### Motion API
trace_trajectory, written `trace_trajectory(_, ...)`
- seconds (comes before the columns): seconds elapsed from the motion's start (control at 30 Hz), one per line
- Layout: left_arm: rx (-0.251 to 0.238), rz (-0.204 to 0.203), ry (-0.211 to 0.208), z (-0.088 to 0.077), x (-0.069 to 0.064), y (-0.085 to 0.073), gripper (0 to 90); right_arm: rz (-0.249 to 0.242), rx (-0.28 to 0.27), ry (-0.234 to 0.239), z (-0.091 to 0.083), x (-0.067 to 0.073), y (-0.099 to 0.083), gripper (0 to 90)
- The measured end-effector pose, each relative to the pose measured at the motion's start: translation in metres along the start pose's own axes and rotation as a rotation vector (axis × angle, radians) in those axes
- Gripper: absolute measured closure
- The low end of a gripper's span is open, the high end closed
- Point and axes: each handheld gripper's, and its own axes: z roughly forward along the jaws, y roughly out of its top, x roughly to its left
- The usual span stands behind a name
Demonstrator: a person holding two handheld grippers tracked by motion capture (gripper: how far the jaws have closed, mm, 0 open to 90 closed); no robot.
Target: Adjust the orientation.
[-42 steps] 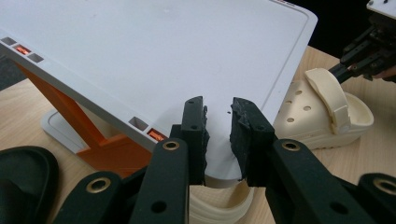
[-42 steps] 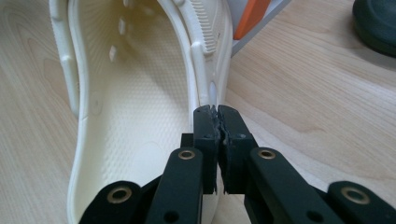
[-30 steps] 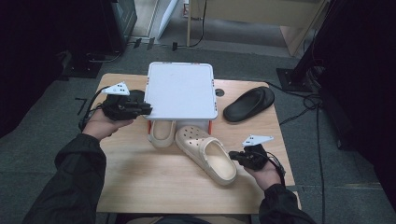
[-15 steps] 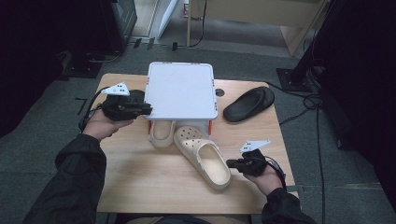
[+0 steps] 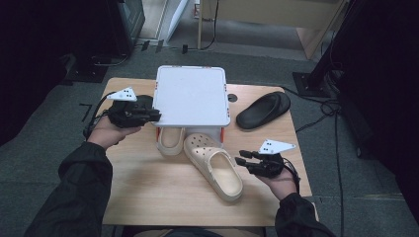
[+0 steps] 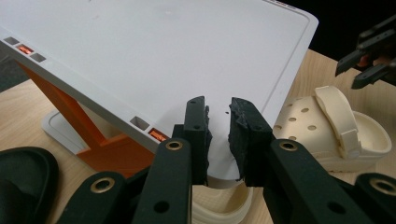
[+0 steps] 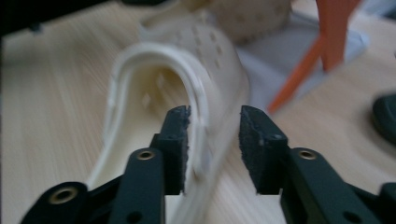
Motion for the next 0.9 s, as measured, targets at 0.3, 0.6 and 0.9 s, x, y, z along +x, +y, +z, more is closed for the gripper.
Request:
trace_trajectory(0.3, -0.001, -0.003, -0.006, 0.0, 0.0, 0.0, 77.2, -0.067, 0.033, 0.073, 0.041, 0.006, 0.014, 53.0)
trace_trajectory(0.6, -0.002, -0.002, -0.007, 0.0, 0.0, 0.0, 77.3, -0.069, 0.104, -0.027, 0.066, 0.007, 0.018, 68.0)
trace_trajectory(0.9, -0.004, 0.001, -0.009, 0.001, -0.001, 0.0, 77.4, -0.003, 0.101, -0.151, 0.056, 0.014, 0.02, 75.5)
